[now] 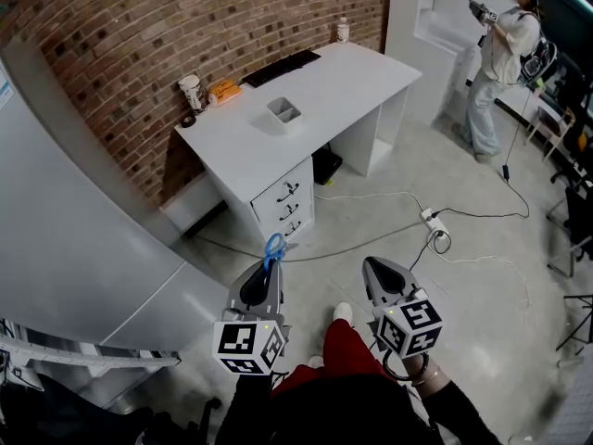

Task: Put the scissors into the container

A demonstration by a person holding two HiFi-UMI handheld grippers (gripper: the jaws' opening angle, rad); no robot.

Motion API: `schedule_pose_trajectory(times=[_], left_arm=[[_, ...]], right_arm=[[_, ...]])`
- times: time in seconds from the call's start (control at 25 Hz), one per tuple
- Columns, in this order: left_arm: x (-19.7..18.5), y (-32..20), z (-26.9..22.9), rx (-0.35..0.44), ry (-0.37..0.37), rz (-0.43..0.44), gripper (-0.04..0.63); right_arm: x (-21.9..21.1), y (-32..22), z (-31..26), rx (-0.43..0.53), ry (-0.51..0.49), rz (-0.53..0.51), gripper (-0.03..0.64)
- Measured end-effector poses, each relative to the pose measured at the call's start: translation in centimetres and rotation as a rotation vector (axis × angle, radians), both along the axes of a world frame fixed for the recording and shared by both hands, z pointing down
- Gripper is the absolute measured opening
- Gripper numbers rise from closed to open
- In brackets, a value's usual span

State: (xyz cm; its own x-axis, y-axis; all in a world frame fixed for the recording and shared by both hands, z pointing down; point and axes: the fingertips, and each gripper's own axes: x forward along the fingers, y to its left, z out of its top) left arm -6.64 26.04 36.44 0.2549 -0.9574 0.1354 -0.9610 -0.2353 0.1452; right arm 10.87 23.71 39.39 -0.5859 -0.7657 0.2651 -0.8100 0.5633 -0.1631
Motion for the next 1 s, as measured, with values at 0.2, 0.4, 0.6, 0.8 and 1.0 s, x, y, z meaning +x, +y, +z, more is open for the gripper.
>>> schedule_pose_trajectory(times=[0.2, 0.4, 0.6, 0.8, 1.0], left_arm=[[0.0, -1.7, 0.3, -0.007, -0.006, -0.003, 0.029], [-0.4, -3.7, 0.9, -0.02, -0.005, -0.019, 0.029], [-0.4, -5.9, 1.9, -0.041, -0.003, -0.024, 0.029], [-0.4, -8.5, 2.7, -0.059, 0.001, -0.022, 0.029], [-0.4, -11.1, 3.0, -0.063, 0.012, -0.03, 0.029]], right_arm=[[0.4, -1.6, 0.5, -0.014, -0.002, 0.013, 0.009], [0.2, -3.7, 0.9, -0.025, -0.001, 0.006, 0.009], [0.2, -6.0, 1.6, -0.034, 0.003, 0.007, 0.009], [0.4, -8.7, 1.7, -0.037, 0.005, 0.014, 0.009], [0.4, -11.2, 1.8, -0.041, 0.015, 0.007, 0.009]])
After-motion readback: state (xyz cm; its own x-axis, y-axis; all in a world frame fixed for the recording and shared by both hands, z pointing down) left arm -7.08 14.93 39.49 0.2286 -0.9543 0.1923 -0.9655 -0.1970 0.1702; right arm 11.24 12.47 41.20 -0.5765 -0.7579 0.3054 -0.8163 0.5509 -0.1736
